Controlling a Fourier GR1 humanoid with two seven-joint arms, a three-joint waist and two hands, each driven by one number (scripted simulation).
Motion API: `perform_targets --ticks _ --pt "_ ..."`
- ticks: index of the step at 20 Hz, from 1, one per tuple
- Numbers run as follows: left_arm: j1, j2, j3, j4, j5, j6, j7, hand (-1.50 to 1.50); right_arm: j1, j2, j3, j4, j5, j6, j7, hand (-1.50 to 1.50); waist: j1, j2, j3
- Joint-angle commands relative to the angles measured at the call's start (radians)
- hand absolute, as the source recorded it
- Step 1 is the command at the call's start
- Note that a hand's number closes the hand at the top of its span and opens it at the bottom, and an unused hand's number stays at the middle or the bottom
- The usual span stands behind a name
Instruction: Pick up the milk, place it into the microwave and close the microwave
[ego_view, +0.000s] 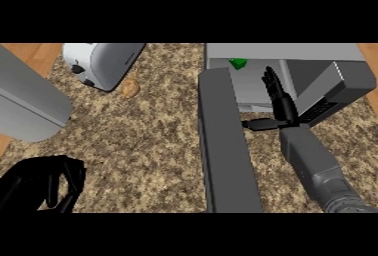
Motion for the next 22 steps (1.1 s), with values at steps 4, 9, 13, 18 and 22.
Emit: perform_targets --ticks 4,9,13,18,22 --pt "-0.011 -0.024 -0.13 -0.023 -0.046 0.085 0.053 1.5 0.148 -0.015 0.028 -0.1 -0.014 0.102 -0.013 -1.5 -0.027 -0.012 -0.002" --pt "0.002 -0.017 -0.191 -0.057 -0.077 0.034 0.042 1.5 0.293 -0.024 0.047 -0.177 -0.023 0.15 -0.085 -1.5 -0.031 -0.014 -0.002" --pt "-0.063 -0.024 -0.279 0.071 -0.211 0.142 -0.071 1.5 0.438 0.003 0.077 -0.315 -0.033 0.138 -0.067 -1.5 -0.051 -0.018 -0.004" --pt "-0.178 -0.025 -0.419 0.136 -0.332 0.206 -0.09 1.5 0.559 -0.047 0.09 -0.47 -0.06 0.192 -0.034 -1.5 -0.056 -0.018 -0.004" --pt "-0.256 -0.025 -0.501 0.313 -0.378 0.265 -0.149 1.5 0.686 -0.045 0.116 -0.648 -0.091 0.235 0.01 -1.5 -0.066 -0.016 -0.005"
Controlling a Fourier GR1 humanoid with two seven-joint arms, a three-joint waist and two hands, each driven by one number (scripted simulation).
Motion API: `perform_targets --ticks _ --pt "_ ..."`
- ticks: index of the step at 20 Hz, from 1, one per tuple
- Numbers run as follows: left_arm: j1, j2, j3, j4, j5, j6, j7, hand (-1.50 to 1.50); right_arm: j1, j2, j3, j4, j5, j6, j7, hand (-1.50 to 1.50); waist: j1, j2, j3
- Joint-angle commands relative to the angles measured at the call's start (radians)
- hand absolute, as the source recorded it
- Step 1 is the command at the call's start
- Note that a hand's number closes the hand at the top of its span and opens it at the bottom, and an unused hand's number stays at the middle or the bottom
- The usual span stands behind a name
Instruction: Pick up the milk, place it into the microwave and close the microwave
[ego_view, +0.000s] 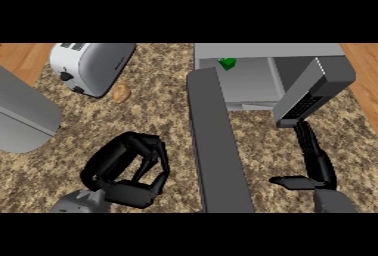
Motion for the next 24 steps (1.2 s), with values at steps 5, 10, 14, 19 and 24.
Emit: perform_targets --ticks 5,10,14,19,24 --pt "-0.079 -0.001 -0.27 0.368 -0.21 0.196 -0.234 1.5 0.177 -0.072 0.015 -0.205 -0.042 0.1 -0.028 -1.5 -0.002 0.007 0.0" --pt "-0.186 0.0 -0.356 0.6 -0.212 0.37 -0.322 1.5 0.305 -0.111 0.056 -0.421 -0.056 0.135 0.031 -1.5 -0.029 0.008 -0.002" --pt "-0.226 0.0 -0.464 0.725 -0.148 0.566 -0.474 1.5 0.292 -0.118 0.058 -0.52 -0.137 0.203 0.092 -1.5 -0.03 0.012 -0.002" --pt "-0.325 0.0 -0.535 0.842 0.01 0.674 -0.546 1.5 0.364 -0.158 0.064 -0.653 -0.228 0.285 0.125 -1.5 -0.063 0.017 -0.003" --pt "-0.357 0.0 -0.696 0.85 0.168 0.77 -0.52 1.5 0.397 -0.165 0.091 -0.802 -0.272 0.277 0.198 -1.5 -0.079 0.017 -0.003"
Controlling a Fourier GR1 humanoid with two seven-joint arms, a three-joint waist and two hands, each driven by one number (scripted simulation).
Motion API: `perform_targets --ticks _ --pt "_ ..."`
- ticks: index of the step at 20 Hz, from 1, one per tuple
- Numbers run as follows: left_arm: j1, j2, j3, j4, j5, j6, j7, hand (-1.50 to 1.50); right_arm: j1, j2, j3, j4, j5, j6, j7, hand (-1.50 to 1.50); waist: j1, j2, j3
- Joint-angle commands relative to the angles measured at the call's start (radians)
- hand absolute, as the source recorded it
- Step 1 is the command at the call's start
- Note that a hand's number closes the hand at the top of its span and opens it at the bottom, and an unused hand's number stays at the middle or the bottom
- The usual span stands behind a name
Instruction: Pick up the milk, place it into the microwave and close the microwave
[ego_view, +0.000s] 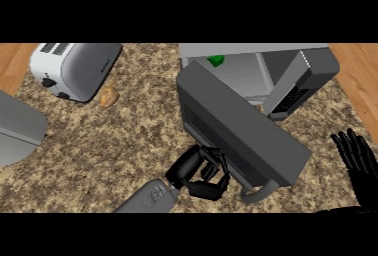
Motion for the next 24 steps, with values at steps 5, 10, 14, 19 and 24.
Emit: perform_targets --ticks 5,10,14,19,24 --pt "-0.099 -0.004 -0.157 0.019 0.221 0.115 0.008 1.5 0.023 -0.052 0.018 -0.172 -0.099 0.103 0.075 -1.5 -0.061 0.01 -0.002" --pt "-0.129 -0.004 -0.182 -0.005 0.332 0.181 -0.03 1.5 -0.001 -0.065 0.047 -0.252 -0.144 0.111 0.165 -1.5 -0.084 0.016 -0.004" --pt "-0.166 -0.004 -0.166 -0.01 0.396 0.281 -0.06 1.5 -0.014 -0.109 0.033 -0.282 -0.152 0.124 0.183 -1.5 -0.106 0.02 -0.005" --pt "-0.22 -0.005 -0.139 0.004 0.488 0.394 -0.055 1.5 -0.043 -0.146 -0.003 -0.295 -0.175 0.12 0.21 -1.5 -0.122 0.026 -0.003" --pt "-0.291 -0.005 -0.13 0.027 0.57 0.456 -0.018 -1.5 -0.072 -0.171 -0.024 -0.299 -0.214 0.131 0.236 -1.5 -0.156 0.039 -0.002"
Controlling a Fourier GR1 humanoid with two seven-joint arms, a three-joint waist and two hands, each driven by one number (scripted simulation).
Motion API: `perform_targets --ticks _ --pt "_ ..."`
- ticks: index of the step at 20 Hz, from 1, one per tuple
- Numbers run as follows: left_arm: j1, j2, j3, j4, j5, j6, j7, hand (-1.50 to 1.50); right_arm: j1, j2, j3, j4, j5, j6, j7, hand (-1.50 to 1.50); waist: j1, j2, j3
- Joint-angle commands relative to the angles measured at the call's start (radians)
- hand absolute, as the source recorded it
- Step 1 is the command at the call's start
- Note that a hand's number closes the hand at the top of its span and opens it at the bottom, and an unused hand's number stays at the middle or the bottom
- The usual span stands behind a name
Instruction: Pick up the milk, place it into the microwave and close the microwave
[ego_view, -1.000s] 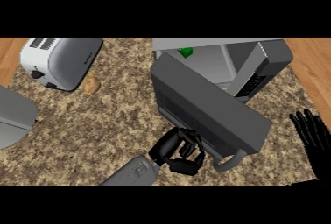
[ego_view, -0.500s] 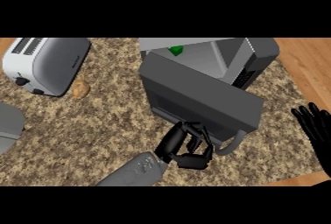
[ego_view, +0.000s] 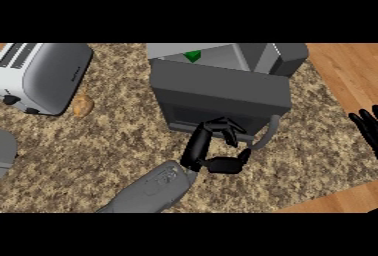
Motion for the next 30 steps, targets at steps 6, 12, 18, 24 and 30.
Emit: perform_targets --ticks 6,12,18,24,30 --pt "-0.109 -0.002 0.052 0.054 0.133 0.118 0.034 -1.5 -0.12 -0.144 -0.125 -0.062 0.148 -0.084 -0.03 1.5 -0.048 0.012 -0.001" --pt "-0.167 -0.002 0.098 0.076 0.224 0.139 0.003 -1.5 -0.157 -0.167 -0.133 -0.063 0.202 -0.12 -0.027 1.5 -0.054 0.034 0.001" --pt "-0.179 -0.002 0.097 0.086 0.28 0.153 -0.035 -1.5 -0.209 -0.19 -0.141 -0.04 0.214 -0.126 -0.023 1.5 -0.047 0.048 0.001" --pt "-0.204 -0.002 0.09 0.105 0.32 0.166 -0.059 -1.5 -0.236 -0.192 -0.141 -0.022 0.23 -0.139 -0.027 1.5 -0.056 0.052 0.004" --pt "-0.207 -0.002 0.073 0.12 0.354 0.163 -0.096 -1.5 -0.283 -0.198 -0.134 -0.001 0.228 -0.137 -0.019 1.5 -0.054 0.061 0.003"
